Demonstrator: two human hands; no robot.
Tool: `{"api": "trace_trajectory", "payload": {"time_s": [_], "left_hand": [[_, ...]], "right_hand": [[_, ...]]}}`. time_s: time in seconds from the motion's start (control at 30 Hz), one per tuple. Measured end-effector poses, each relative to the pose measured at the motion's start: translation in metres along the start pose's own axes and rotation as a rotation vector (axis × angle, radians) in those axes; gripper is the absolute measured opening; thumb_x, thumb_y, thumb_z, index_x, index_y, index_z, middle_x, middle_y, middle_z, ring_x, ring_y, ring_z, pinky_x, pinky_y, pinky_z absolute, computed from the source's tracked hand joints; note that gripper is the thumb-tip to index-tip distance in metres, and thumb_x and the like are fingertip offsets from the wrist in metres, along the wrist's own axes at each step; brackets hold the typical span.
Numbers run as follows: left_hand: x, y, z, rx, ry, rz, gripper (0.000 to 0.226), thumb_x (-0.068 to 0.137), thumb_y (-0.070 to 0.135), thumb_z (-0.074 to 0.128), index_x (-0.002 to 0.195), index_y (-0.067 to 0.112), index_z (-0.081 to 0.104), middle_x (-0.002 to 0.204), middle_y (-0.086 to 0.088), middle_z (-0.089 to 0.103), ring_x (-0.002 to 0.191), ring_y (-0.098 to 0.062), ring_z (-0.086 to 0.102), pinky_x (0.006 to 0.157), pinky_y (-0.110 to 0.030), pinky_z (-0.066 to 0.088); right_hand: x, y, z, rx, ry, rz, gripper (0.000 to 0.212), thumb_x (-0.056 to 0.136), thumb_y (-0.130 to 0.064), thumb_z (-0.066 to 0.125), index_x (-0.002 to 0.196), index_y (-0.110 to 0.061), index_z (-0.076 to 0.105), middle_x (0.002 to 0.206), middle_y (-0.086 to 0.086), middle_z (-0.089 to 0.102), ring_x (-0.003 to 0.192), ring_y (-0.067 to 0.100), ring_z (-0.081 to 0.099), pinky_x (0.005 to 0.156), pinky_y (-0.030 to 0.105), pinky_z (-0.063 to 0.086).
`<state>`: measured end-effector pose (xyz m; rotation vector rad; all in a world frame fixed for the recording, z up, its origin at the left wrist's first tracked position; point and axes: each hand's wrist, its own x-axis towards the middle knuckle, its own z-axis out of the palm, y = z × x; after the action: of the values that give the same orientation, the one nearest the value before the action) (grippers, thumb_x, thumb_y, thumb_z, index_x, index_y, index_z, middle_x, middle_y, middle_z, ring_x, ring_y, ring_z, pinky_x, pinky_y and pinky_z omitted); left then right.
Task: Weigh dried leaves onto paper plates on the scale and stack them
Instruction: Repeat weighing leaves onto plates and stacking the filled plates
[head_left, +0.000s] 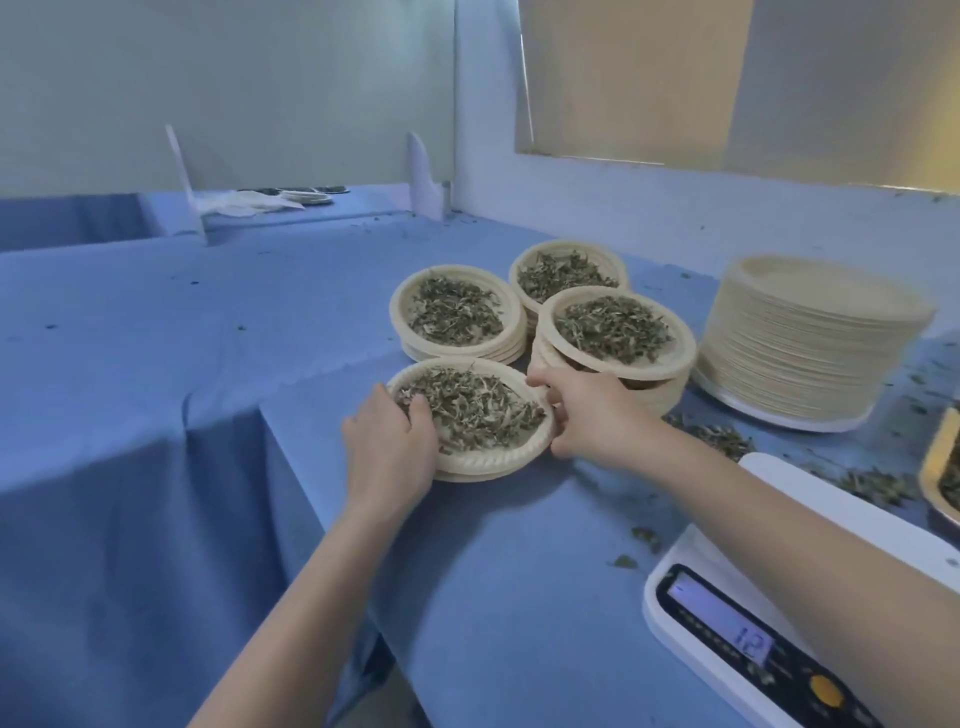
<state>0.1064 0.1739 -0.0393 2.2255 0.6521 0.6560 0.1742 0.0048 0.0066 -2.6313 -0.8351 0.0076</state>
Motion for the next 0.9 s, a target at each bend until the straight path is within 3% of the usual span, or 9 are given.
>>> {"api": "trace_trajectory", "payload": {"time_s": [0.13, 0.37, 0.5, 0.63, 0.83, 0.9], "left_hand": [[0.005, -0.001, 0.008, 0.166, -0.034, -0.018, 0.044, 0.101, 0.030, 0.026, 0.119, -0.005, 0.045, 0.126, -0.022, 0.046, 0.121, -0.034, 0.035, 0.101, -0.037, 0.016], [0.007, 0.002, 0.008, 0.215, -0.051, -0.032, 0.047, 0.101, 0.032, 0.024, 0.124, -0.005, 0.041, 0.132, -0.022, 0.041, 0.121, -0.033, 0.030, 0.103, -0.038, 0.016], [0.005, 0.013, -0.004, 0.220, 0.032, -0.044, 0.057, 0.099, 0.035, 0.028, 0.147, 0.005, 0.019, 0.154, -0.012, 0.017, 0.132, -0.033, 0.018, 0.107, -0.045, 0.019], [-0.007, 0.039, -0.009, 0.228, 0.105, 0.143, 0.046, 0.099, 0.026, 0.033, 0.143, 0.013, 0.034, 0.153, -0.009, 0.022, 0.134, -0.029, 0.016, 0.106, -0.044, 0.019], [-0.032, 0.104, 0.021, 0.102, -0.051, 0.458, 0.039, 0.095, 0.017, 0.039, 0.133, 0.017, 0.049, 0.145, -0.004, 0.038, 0.128, -0.025, 0.026, 0.105, -0.031, 0.017], [-0.036, 0.131, 0.035, 0.059, -0.089, 0.535, 0.038, 0.094, 0.015, 0.040, 0.131, 0.017, 0.050, 0.141, -0.003, 0.043, 0.126, -0.024, 0.031, 0.102, -0.026, 0.015]], "right_hand": [[0.004, -0.001, 0.004, -0.040, -0.017, -0.002, 0.072, 0.078, 0.001, 0.060, 0.142, -0.020, 0.038, 0.128, 0.010, 0.056, 0.116, 0.026, 0.052, 0.076, 0.024, 0.038], [0.002, -0.008, 0.005, -0.091, -0.080, 0.008, 0.070, 0.082, 0.000, 0.053, 0.144, -0.022, 0.031, 0.118, 0.014, 0.058, 0.105, 0.029, 0.056, 0.083, 0.042, 0.051], [-0.004, -0.010, -0.003, -0.075, -0.042, -0.014, 0.066, 0.084, -0.002, 0.048, 0.143, -0.024, 0.031, 0.104, 0.010, 0.061, 0.093, 0.027, 0.059, 0.077, 0.043, 0.053], [-0.009, -0.008, -0.016, -0.031, 0.066, -0.054, 0.056, 0.086, -0.006, 0.053, 0.138, -0.024, 0.042, 0.121, 0.008, 0.060, 0.106, 0.026, 0.057, 0.083, 0.037, 0.050], [-0.029, 0.009, -0.052, 0.085, 0.173, -0.079, 0.049, 0.085, -0.016, 0.058, 0.132, -0.025, 0.051, 0.119, 0.002, 0.064, 0.108, 0.018, 0.057, 0.076, 0.019, 0.039], [-0.039, 0.025, -0.070, 0.047, 0.236, -0.056, 0.043, 0.085, -0.016, 0.056, 0.127, -0.022, 0.056, 0.116, 0.003, 0.066, 0.107, 0.020, 0.058, 0.078, 0.022, 0.040]]}}
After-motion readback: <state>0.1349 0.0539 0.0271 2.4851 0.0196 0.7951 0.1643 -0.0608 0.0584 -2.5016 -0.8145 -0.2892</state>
